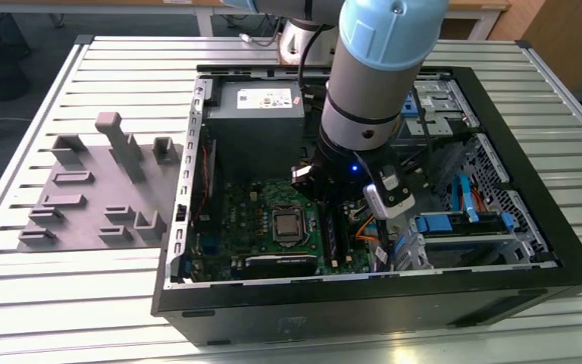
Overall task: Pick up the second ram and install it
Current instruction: 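Insert the second ram into the second slot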
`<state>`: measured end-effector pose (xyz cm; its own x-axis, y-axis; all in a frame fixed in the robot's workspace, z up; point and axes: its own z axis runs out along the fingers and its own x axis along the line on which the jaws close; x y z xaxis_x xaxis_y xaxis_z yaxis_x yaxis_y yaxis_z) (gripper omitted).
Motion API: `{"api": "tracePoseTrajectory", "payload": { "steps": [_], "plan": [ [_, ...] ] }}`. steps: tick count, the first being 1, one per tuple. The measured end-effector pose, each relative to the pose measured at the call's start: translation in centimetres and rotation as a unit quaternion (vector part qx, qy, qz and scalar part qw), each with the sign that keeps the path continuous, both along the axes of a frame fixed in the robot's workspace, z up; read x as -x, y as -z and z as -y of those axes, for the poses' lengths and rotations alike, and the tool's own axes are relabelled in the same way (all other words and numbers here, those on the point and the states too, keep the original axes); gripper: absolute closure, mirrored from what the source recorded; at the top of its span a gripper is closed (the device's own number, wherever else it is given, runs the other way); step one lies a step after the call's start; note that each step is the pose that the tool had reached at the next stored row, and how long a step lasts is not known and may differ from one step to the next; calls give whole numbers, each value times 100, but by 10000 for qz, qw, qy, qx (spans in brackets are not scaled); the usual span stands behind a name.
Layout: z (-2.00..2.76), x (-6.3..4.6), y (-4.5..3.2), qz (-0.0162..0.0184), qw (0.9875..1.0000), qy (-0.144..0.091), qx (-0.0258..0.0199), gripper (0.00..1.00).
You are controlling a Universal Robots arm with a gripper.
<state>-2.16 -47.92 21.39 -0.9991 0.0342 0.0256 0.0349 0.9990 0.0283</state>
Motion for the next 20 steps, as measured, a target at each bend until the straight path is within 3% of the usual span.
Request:
{"api": "tracePoseTrajectory", "payload": {
  "steps": [20],
  "plan": [
    [0, 0, 18, 0, 10000, -84, 0, 86]
  ]
}}
